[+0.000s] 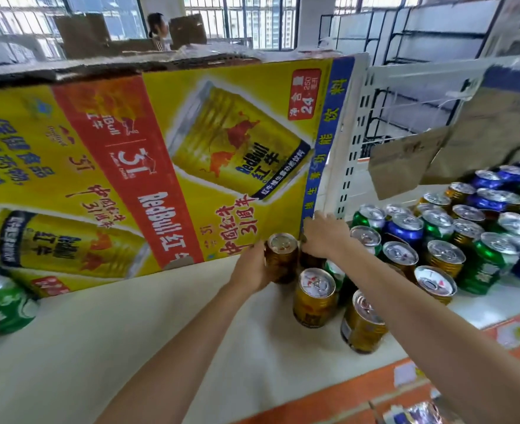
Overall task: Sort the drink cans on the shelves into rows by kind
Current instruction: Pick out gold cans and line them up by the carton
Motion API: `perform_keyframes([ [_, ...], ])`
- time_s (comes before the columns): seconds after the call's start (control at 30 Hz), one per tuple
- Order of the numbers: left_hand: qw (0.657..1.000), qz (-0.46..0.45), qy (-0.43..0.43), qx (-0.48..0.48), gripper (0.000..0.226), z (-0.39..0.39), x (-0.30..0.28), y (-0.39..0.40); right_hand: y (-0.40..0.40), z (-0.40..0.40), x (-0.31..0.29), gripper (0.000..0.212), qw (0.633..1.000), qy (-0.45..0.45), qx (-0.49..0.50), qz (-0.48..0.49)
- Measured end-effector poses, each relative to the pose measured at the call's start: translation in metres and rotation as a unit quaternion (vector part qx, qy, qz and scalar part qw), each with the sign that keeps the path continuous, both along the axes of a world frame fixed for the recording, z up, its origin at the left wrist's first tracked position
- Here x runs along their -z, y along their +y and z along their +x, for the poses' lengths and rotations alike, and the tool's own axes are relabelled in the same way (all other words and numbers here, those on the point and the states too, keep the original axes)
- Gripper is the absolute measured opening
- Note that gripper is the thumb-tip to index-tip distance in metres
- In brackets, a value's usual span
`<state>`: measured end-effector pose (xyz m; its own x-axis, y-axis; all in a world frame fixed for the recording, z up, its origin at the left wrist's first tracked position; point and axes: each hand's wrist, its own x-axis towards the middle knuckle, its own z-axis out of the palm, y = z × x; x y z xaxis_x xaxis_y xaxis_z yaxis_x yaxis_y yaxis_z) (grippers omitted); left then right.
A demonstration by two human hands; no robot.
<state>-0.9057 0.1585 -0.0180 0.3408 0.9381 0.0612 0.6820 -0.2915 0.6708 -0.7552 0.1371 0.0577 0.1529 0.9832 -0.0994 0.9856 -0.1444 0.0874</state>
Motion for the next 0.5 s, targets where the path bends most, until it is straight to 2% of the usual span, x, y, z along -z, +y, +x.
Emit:
perform_keyframes([
  [0.1,1.000,0.007,0.011,-0.025,0.043,-0.037,0.003,-0.006,-0.006,-0.024,-0.008,0.042,0.998,0.003,-0.049,0.046],
  [0.2,0.998,0.011,0.018,-0.063,0.037,-0.087,0.005,-0.019,-0.017,-0.062,-0.012,0.042,0.988,0.091,-0.106,0.073],
  [0.33,0.989,0.018,0.039,-0.139,0.031,-0.164,0.002,-0.040,-0.023,-0.126,0.006,0.051,0.961,0.165,-0.216,0.057],
  [0.4,0.980,0.019,0.054,-0.189,0.030,-0.206,0.001,-0.054,-0.023,-0.160,0.021,0.050,0.937,0.224,-0.265,0.034],
  [0.5,0.969,0.025,0.032,-0.245,0.030,-0.267,-0.002,-0.081,-0.023,-0.211,0.038,0.046,0.911,0.269,-0.312,-0.004],
])
